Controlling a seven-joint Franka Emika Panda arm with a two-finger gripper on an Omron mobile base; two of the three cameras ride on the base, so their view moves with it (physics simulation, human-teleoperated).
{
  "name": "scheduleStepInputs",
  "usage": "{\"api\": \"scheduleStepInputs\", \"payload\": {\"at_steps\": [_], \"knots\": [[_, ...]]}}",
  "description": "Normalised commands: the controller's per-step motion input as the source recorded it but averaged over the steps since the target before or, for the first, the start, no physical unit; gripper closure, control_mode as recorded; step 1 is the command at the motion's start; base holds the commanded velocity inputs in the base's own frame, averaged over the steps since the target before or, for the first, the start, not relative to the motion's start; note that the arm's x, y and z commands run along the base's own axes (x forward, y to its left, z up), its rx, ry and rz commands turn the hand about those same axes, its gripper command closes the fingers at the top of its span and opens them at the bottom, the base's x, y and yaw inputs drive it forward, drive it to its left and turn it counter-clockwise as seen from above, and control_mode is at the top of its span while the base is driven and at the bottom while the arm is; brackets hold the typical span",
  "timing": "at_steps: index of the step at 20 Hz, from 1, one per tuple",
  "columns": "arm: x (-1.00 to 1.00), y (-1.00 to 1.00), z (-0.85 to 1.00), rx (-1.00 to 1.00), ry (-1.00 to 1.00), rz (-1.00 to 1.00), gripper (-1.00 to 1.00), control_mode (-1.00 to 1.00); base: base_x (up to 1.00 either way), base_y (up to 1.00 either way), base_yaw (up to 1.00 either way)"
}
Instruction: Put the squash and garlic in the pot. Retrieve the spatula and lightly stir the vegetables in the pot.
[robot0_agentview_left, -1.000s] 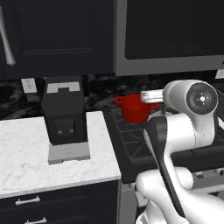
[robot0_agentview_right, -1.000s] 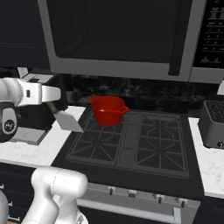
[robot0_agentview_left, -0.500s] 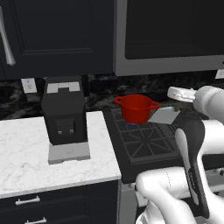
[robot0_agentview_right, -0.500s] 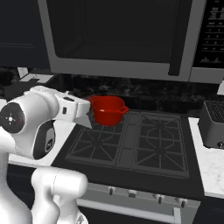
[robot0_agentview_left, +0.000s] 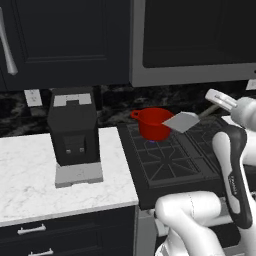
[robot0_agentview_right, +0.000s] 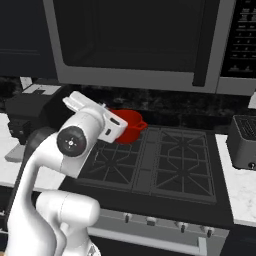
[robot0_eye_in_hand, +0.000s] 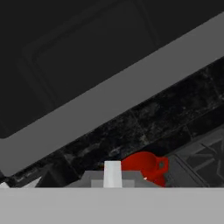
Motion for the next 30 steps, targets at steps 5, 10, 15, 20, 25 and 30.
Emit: {"api": "scheduleStepInputs", "payload": {"at_steps": [5,10,15,20,25,30], "knots": [[0.40,-0.04,-0.40,0.10,-0.10,0.01,1.00,-1.00,0.00,0.00,0.00],[0.56,0.00,-0.15,0.04,-0.14,0.00,1.00,-1.00,0.00,0.00,0.00],[0.62,-0.04,-0.05,0.02,-0.06,0.00,1.00,-1.00,0.00,0.00,0.00],[0.77,0.00,-0.14,0.00,0.02,0.00,1.00,-1.00,0.00,0.00,0.00],[0.85,0.00,-0.23,-0.02,0.03,0.00,1.00,-1.00,0.00,0.00,0.00],[0.77,0.00,-0.45,-0.09,0.02,-0.01,1.00,-1.00,0.00,0.00,0.00]]}}
